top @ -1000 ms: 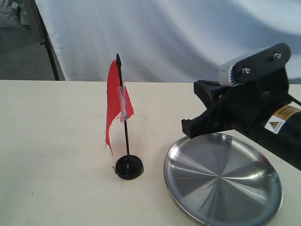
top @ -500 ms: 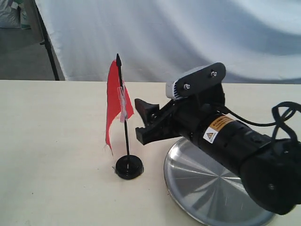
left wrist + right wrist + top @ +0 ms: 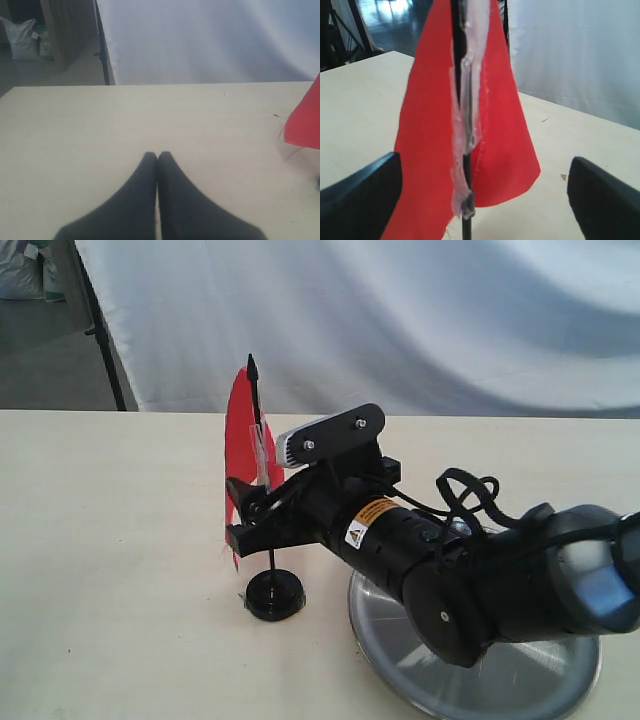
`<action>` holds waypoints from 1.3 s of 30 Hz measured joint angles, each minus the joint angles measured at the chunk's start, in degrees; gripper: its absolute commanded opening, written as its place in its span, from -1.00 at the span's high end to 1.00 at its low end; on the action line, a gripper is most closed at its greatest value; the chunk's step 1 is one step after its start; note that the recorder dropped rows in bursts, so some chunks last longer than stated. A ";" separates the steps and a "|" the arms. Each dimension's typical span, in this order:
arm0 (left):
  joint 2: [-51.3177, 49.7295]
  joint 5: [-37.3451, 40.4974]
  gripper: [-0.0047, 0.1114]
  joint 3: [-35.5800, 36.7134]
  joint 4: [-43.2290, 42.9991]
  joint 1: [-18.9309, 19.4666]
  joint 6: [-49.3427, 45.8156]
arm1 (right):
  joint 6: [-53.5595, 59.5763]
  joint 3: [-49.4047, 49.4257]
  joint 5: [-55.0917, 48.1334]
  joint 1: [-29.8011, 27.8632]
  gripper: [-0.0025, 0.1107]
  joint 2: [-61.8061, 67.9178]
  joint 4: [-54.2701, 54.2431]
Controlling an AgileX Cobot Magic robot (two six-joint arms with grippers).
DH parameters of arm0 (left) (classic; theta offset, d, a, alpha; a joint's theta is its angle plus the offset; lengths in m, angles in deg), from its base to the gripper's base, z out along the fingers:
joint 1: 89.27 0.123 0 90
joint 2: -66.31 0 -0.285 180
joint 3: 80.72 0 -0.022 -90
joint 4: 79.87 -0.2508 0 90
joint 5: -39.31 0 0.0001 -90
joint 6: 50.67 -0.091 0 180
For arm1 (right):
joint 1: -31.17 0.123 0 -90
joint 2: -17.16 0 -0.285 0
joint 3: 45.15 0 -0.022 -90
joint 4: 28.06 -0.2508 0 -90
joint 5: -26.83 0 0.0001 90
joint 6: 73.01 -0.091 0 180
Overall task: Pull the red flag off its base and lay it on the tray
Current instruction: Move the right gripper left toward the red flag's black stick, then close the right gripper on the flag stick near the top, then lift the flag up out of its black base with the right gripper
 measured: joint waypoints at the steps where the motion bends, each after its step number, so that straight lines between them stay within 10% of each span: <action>1: 0.00 0.00 0.92 0.00 0.00 0.00 0.00 | 0.13 -0.52 0.00 0.00 -0.34 0.97 -0.29; 19: 0.00 0.00 0.92 0.00 0.00 0.00 0.00 | 2.19 -1.52 0.10 0.00 0.96 1.98 -0.40; 39: 0.00 0.00 0.92 0.00 0.00 0.00 0.00 | 6.50 -3.37 3.03 2.51 0.96 0.98 1.68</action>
